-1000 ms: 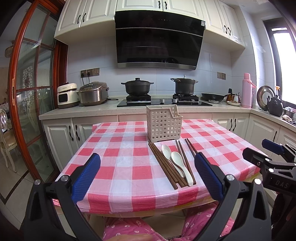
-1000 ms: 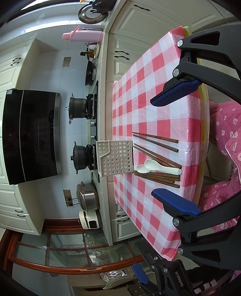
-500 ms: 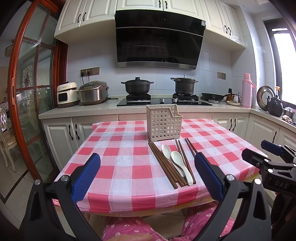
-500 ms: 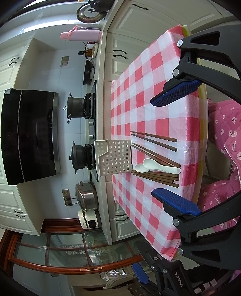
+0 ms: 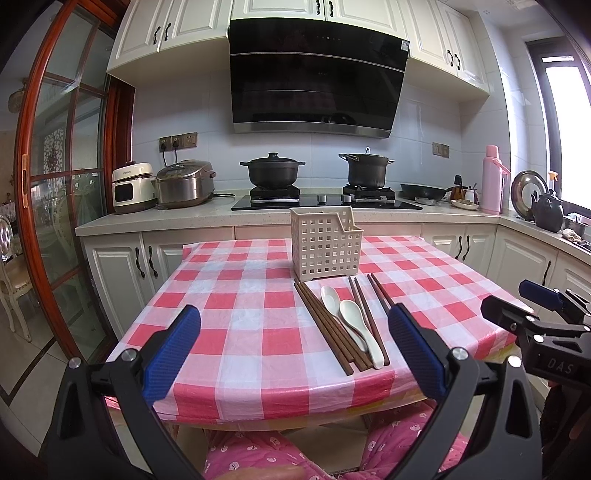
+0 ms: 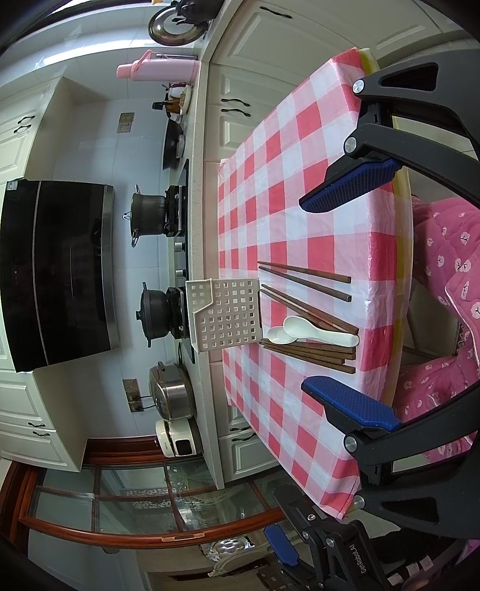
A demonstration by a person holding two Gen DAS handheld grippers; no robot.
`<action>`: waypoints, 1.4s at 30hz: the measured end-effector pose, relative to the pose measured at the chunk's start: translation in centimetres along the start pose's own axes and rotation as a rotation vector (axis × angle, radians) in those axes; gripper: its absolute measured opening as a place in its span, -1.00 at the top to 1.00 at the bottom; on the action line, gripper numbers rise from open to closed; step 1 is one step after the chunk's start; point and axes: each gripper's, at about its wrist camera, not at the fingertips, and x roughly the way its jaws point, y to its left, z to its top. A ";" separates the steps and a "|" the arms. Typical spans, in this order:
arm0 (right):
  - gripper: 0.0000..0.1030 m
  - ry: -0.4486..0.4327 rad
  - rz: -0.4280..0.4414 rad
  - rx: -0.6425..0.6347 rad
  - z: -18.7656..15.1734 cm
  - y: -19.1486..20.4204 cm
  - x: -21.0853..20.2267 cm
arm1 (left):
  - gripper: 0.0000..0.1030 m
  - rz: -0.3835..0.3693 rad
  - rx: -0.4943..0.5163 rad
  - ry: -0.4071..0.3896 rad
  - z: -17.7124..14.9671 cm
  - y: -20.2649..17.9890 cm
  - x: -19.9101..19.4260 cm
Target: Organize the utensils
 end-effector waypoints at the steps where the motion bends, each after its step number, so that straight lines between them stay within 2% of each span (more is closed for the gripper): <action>1: -0.64 0.001 0.000 0.001 -0.1 0.0 0.0 | -0.91 0.000 0.000 0.000 0.0 0.0 0.0; 20: -0.64 0.002 0.001 0.001 0.2 0.0 -0.2 | -0.91 -0.001 0.002 0.005 -0.8 -0.2 -0.1; 30: -0.64 -0.015 0.004 0.000 0.6 0.0 -0.2 | -0.91 0.022 -0.019 0.016 -0.8 0.3 -0.1; 32: -0.64 0.002 0.006 0.003 0.6 0.0 0.5 | -0.91 0.016 -0.020 0.037 -0.8 0.4 0.6; 34: -0.64 0.026 0.009 0.017 0.8 -0.5 1.5 | -0.91 -0.021 -0.035 0.087 -1.1 0.7 1.7; 42: -0.64 0.135 -0.019 0.023 0.6 -1.8 6.9 | -0.91 0.029 -0.079 0.197 -1.6 2.0 6.7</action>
